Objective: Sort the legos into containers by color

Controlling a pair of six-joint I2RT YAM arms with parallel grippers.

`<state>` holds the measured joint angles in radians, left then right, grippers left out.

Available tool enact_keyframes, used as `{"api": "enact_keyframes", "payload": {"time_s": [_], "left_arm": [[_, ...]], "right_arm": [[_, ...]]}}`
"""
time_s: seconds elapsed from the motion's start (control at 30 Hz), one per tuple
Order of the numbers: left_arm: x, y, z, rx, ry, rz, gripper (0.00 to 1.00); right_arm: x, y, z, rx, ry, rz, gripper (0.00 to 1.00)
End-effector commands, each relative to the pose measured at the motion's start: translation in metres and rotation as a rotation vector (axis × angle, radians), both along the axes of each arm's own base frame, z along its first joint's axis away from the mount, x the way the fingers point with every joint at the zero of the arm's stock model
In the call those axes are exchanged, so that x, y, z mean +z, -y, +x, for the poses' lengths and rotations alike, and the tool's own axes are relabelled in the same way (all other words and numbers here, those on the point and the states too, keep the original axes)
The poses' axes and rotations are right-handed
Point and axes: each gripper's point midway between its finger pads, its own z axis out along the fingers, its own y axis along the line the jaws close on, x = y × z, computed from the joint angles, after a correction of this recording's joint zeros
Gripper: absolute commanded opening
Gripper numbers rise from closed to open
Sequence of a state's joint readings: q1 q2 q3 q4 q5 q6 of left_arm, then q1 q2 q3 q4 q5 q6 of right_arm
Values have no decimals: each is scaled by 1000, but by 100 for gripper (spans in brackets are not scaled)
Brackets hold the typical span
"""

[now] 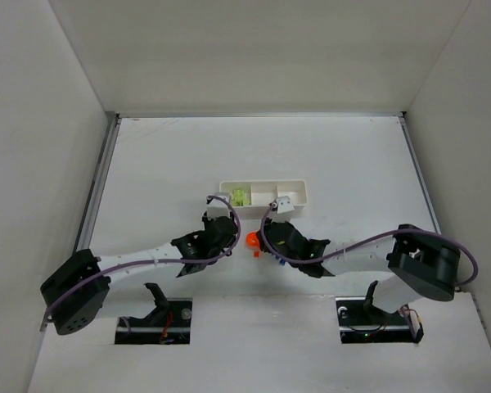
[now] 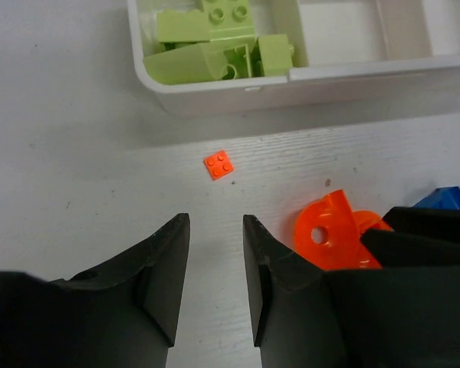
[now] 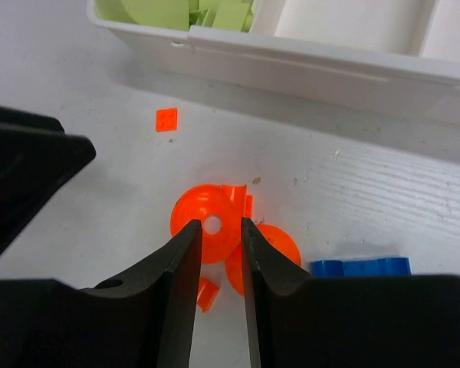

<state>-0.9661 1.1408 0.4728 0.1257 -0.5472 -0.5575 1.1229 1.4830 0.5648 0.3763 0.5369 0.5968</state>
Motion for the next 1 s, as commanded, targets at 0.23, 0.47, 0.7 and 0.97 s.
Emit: {"api": "enact_keyframes", "payload": {"time_s": [0.23,0.47,0.7,0.97], "left_arm": [[-21,14,3,-1,6,10,33],[-21,11,5,14,13,-6,34],[-26,12,8,31,8,16,38],[-18,12,12,90,13,-51,41]], "right_arm": [[-14,-17,17,44,-65,6,36],[-19,-22,23,56,-90,27,22],[-4,-15,24,27,-55,78,11],[37,7,18,-13,16,118,10]]}}
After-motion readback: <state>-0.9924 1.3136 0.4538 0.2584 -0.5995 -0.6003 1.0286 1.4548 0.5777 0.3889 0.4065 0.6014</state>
